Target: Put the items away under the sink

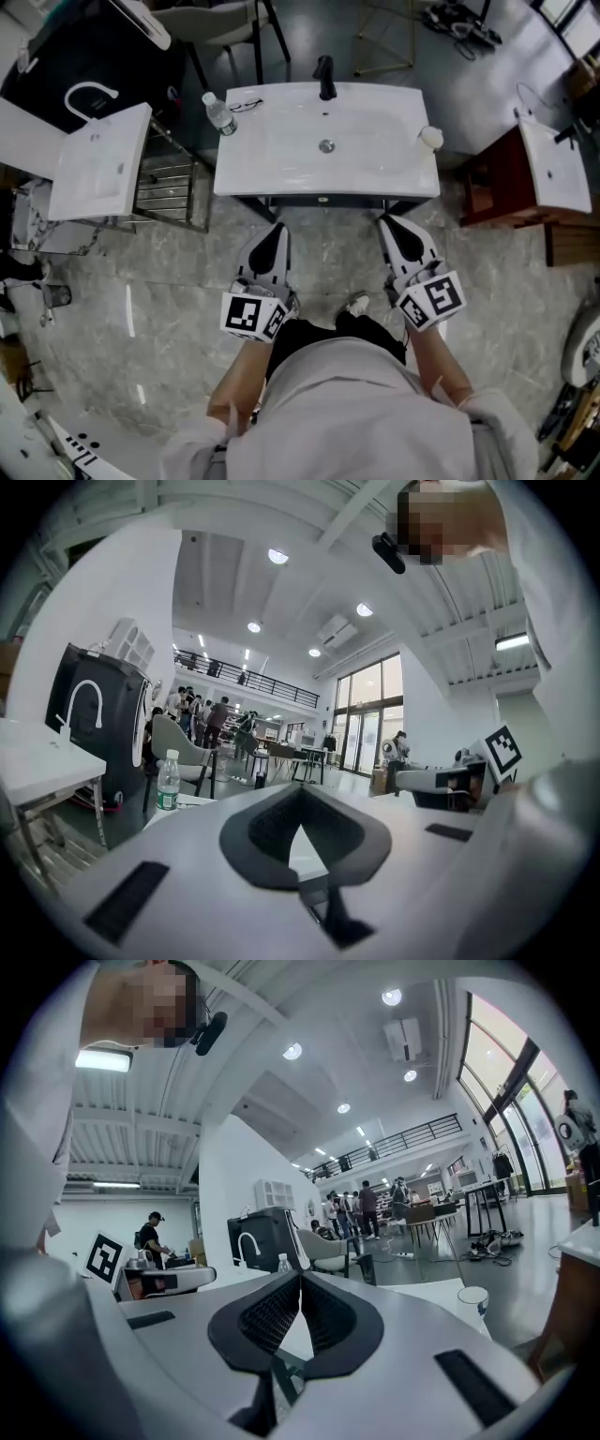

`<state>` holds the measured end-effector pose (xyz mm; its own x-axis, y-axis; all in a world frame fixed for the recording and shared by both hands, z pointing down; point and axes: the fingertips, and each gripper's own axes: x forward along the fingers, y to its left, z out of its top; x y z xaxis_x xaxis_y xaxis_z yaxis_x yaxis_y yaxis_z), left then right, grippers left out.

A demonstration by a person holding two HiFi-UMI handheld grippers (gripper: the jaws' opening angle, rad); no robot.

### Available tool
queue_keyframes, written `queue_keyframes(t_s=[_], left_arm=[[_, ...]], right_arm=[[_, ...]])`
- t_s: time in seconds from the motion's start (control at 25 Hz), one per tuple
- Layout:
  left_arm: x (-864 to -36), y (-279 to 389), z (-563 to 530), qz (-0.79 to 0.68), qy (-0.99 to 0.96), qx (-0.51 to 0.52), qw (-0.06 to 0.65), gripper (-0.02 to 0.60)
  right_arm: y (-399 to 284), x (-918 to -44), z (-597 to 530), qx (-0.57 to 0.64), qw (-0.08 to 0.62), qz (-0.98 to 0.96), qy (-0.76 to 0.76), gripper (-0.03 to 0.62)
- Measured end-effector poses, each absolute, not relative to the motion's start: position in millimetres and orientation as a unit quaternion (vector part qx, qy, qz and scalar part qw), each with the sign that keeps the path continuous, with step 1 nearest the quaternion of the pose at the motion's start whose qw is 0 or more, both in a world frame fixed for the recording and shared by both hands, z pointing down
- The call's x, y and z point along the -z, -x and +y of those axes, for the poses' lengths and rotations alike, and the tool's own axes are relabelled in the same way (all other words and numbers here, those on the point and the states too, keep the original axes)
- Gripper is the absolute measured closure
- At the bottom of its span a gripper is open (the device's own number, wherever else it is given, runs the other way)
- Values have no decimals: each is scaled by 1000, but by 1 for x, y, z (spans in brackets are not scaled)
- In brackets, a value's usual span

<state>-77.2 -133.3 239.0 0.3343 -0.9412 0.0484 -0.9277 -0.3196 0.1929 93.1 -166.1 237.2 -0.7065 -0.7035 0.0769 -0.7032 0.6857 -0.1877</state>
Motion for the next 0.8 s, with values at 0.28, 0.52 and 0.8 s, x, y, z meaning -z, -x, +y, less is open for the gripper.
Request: queue_keyframes(t_s=[0.28,0.52,0.8], left_arm=[[-235,84,-115,-569,-816,43,90,579],[-219,89,-112,-561,-822,57,81,579],[-211,96,-114,-552,-828,61,77,580]], right_arm=[[-79,-216,-164,75,10,924,375,562],[-79,-208,-158,67,6,921,385,562],[-65,-197,-155,56,13,920,389,562]])
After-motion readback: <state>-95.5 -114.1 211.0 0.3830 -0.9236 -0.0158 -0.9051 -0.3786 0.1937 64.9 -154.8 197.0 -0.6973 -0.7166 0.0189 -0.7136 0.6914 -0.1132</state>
